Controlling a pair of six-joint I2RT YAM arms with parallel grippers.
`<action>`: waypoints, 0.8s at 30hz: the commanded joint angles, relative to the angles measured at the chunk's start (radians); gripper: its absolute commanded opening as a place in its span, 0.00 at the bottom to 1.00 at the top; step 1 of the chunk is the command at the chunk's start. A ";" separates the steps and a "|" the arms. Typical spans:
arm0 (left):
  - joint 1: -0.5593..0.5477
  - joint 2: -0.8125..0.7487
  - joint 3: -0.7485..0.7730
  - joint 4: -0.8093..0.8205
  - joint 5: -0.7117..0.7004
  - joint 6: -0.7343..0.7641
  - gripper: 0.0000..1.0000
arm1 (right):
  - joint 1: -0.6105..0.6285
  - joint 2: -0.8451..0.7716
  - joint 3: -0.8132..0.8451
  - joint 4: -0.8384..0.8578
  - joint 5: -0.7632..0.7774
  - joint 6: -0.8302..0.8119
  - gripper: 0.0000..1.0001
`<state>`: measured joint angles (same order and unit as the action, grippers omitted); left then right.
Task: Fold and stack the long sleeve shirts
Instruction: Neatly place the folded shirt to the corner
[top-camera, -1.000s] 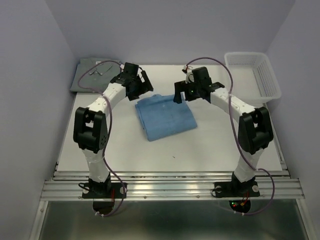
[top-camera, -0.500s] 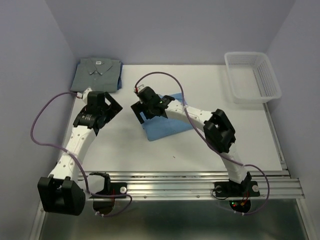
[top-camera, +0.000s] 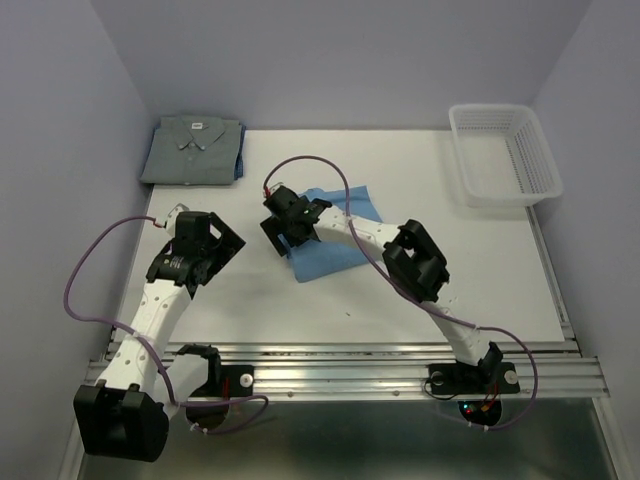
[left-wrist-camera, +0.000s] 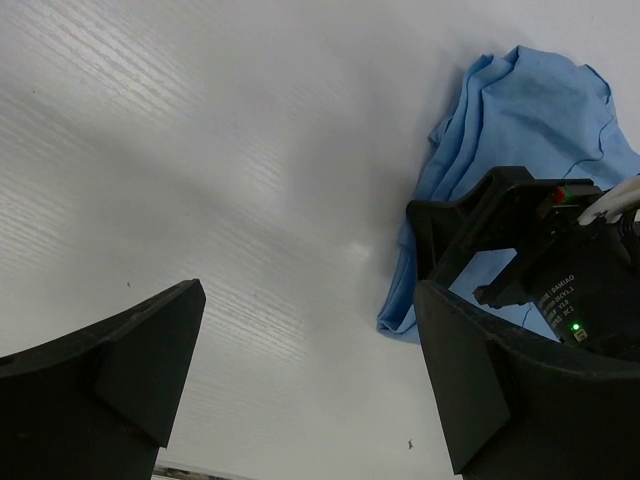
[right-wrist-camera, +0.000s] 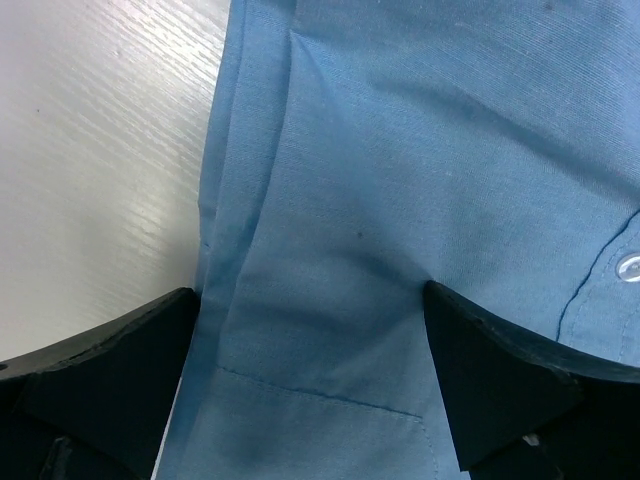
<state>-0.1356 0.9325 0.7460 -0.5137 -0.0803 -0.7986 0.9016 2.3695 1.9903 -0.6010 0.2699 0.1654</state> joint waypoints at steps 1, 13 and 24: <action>0.005 0.003 0.000 0.014 -0.003 -0.005 0.99 | 0.017 0.100 0.018 -0.065 0.047 0.010 1.00; 0.010 -0.009 0.062 -0.029 -0.055 -0.001 0.99 | 0.046 0.094 0.064 -0.118 0.079 -0.020 0.02; 0.024 -0.086 0.199 -0.057 -0.095 0.050 0.99 | -0.016 -0.344 -0.039 0.275 -0.553 0.169 0.01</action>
<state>-0.1223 0.8932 0.8665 -0.5552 -0.1272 -0.7788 0.9203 2.2093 1.9629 -0.5678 0.0353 0.2138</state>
